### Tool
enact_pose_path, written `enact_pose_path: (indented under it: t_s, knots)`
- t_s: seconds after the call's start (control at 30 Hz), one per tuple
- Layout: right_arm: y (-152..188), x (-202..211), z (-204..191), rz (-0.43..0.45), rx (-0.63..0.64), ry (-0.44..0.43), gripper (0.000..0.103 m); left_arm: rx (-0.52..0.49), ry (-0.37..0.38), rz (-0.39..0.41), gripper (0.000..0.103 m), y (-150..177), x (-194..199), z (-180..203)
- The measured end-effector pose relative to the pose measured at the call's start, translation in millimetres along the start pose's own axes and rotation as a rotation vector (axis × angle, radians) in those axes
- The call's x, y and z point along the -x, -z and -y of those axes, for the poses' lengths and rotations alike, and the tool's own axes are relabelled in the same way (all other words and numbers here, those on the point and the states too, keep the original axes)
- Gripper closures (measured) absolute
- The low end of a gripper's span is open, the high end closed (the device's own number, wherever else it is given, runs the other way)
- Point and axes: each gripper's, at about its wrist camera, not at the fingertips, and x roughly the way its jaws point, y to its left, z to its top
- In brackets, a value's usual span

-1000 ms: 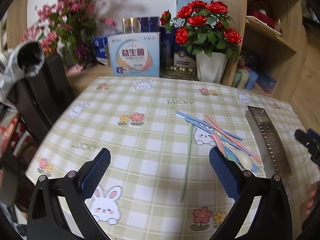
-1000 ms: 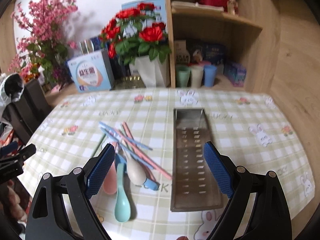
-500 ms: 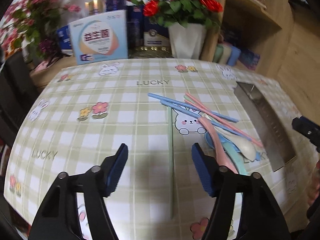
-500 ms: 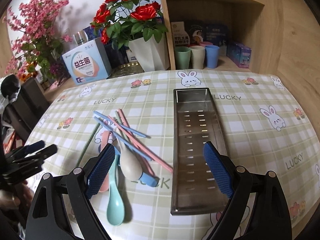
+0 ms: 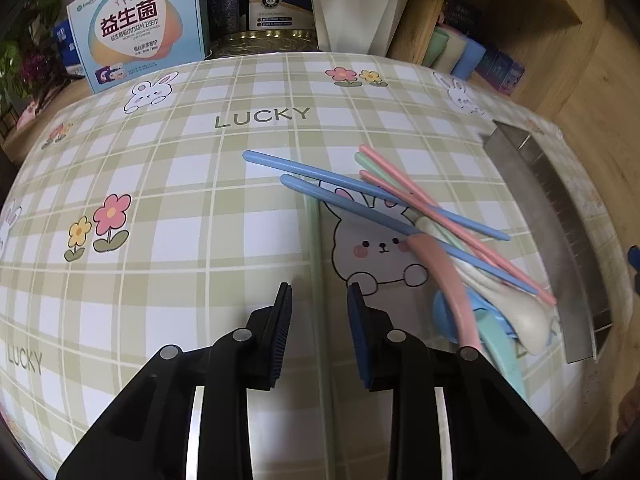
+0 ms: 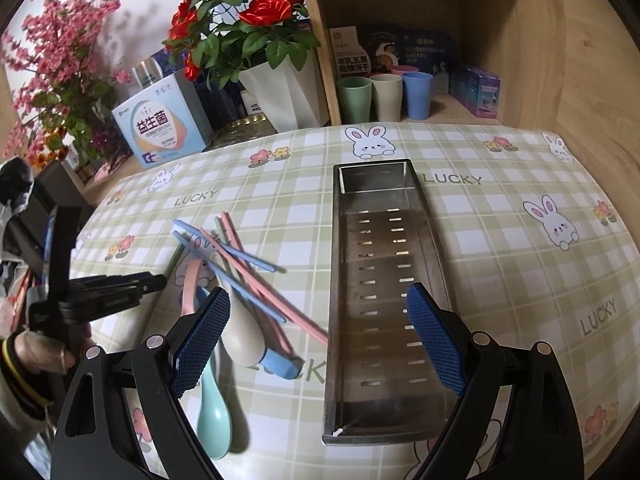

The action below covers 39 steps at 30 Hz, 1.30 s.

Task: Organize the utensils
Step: 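Reach the left tool to the green chopstick and close on it, then grasp the teal spoon handle with the right tool while the left tool holds the green chopstick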

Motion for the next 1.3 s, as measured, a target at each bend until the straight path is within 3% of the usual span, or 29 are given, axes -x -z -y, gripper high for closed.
enact_pose_path:
  t_s: [0.17,0.23,0.27,0.4,0.77,1.07,1.3]
  knots:
    - [1,0,-2,0.001,0.005,-0.014,0.016,0.021,-0.004,-0.003,0.076,2,-4,-2]
    - [2,1,-4,-0.001,0.009,-0.037,0.016,0.001,-0.017,-0.003,0.094,5,-4,1]
    - [3,1,-4,-0.002,0.009,-0.053,0.016,-0.007,-0.020,-0.006,0.097,7,-4,2]
    - [5,4,-8,0.001,0.007,-0.102,0.016,-0.002,-0.003,-0.012,0.097,20,4,2]
    - [19,7,-27,-0.017,0.046,-0.097,0.016,0.089,0.009,0.001,0.097,70,34,-5]
    - [38,-17,-51,-0.163,0.083,-0.223,0.066,0.125,0.028,0.048,0.097,90,42,-8]
    - [55,-50,-71,-0.273,0.135,-0.247,0.074,0.129,0.049,0.075,0.097,94,44,-11]
